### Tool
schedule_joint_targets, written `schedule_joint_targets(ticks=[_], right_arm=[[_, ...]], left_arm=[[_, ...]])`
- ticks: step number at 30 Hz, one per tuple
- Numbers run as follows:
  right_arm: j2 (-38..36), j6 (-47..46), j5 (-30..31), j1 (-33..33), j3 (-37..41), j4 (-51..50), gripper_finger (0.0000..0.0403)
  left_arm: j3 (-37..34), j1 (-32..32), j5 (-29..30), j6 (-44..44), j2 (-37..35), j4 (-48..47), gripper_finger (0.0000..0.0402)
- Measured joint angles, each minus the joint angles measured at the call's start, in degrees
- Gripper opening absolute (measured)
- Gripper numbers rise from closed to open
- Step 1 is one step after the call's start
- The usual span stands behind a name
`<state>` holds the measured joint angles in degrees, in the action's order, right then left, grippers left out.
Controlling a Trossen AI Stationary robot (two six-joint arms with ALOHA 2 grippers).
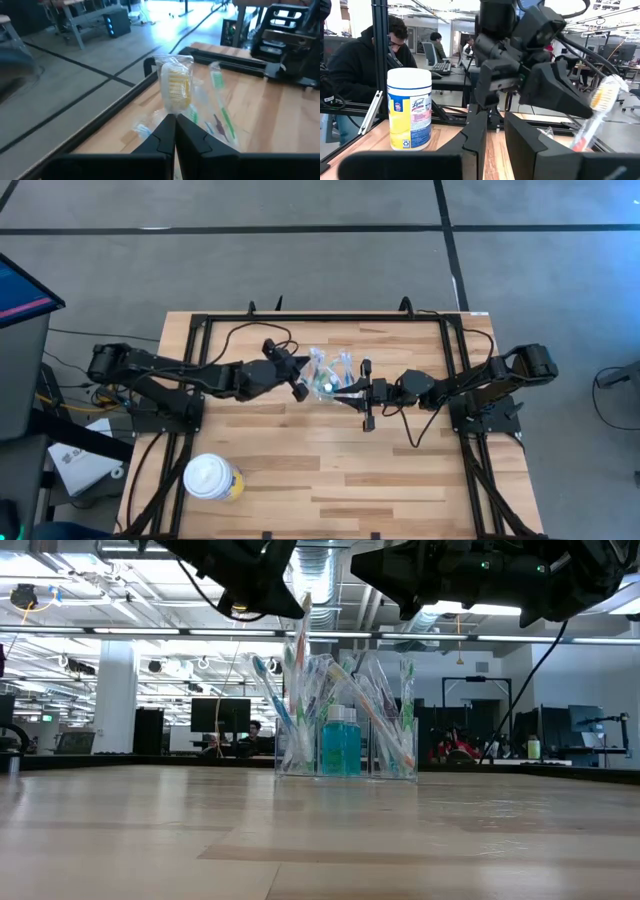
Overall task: Pick & Place toothbrushing station
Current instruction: Put the orange toothbrush into the transparent organizer
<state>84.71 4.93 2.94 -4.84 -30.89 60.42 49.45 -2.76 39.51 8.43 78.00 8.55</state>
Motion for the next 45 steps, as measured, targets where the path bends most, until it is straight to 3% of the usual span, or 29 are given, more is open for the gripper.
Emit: schedule_joint_targets(ticks=[16, 35, 45], right_arm=[[0.0, 0.02, 0.0, 0.01, 0.0, 0.02, 0.006], [0.0, 0.06, 0.0, 0.13, 0.0, 0.04, 0.006], [0.0, 0.06, 0.02, 0.13, 0.0, 0.02, 0.006]], left_arm=[[-10.36, 0.5, -0.26, -3.31, -1.03, 18.0, 0.0], [-14.68, 0.39, -5.81, -1.8, -0.99, 20.39, 0.0], [-14.62, 0.37, -6.54, -0.44, 4.45, 21.3, 0.0]])
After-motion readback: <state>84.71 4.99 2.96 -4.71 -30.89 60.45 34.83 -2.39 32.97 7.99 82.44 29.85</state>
